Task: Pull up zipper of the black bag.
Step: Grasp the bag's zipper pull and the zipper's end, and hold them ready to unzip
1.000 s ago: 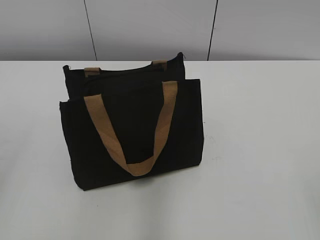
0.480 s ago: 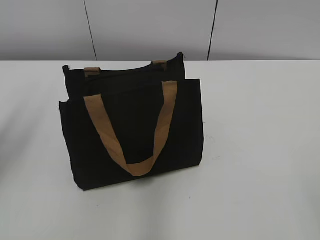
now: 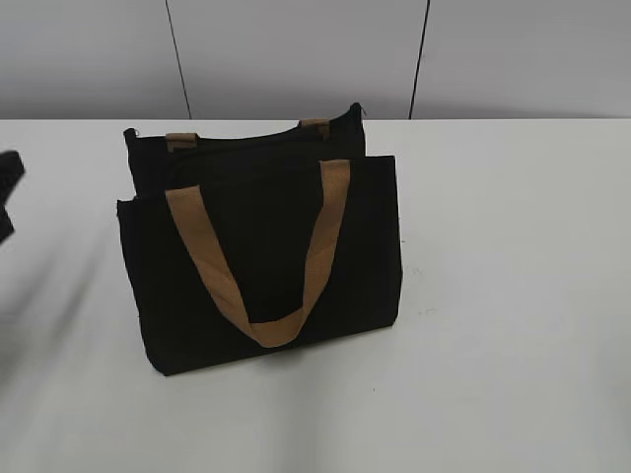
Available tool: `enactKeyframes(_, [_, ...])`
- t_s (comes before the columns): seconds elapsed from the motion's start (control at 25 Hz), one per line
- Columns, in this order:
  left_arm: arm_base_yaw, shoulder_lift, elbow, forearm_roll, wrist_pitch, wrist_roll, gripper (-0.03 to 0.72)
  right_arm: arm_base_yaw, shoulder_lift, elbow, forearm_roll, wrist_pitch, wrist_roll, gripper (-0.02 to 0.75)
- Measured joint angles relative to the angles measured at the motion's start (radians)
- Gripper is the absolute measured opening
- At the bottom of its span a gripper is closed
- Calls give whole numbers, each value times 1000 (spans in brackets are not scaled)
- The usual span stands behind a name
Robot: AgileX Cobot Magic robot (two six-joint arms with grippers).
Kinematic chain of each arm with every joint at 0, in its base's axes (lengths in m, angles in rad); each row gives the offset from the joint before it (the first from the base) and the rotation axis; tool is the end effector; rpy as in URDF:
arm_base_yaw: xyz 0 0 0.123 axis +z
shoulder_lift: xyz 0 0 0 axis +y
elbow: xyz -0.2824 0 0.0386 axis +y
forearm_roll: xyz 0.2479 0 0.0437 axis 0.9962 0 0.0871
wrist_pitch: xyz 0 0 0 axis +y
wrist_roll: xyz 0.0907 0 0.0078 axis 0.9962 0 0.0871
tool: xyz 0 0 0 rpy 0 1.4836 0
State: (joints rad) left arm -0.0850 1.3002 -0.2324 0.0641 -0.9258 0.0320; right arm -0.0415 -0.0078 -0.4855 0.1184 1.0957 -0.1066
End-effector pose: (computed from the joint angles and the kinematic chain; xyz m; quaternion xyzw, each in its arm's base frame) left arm 0.2091 -0.0225 0.2041 0.0740 0.7228 -0.0236 0.6867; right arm -0.0058 0.0098 0.2708 -0.0312 0.8618 0.0217 0.5057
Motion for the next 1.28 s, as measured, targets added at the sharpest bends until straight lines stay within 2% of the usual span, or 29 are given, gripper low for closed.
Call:
enactKeyframes(0.28, [0, 217, 60, 254, -113, -21, 390, 0, 0, 0, 0, 0, 0, 421])
enactKeyframes(0.48, [0, 439, 61, 365, -258, -21, 390, 0, 0, 0, 0, 0, 0, 421])
enactKeyframes(0.64, [0, 581, 56, 433, -272, -21, 388, 0, 0, 0, 0, 0, 0, 421])
enactKeyframes(1.0, [2, 632, -108, 682, -276, -22, 386, 0, 0, 0, -1, 0, 0, 421])
enactKeyframes(1.28, [2, 636, -200, 738, -261, -23, 369, 0, 0, 0, -1, 0, 0, 421])
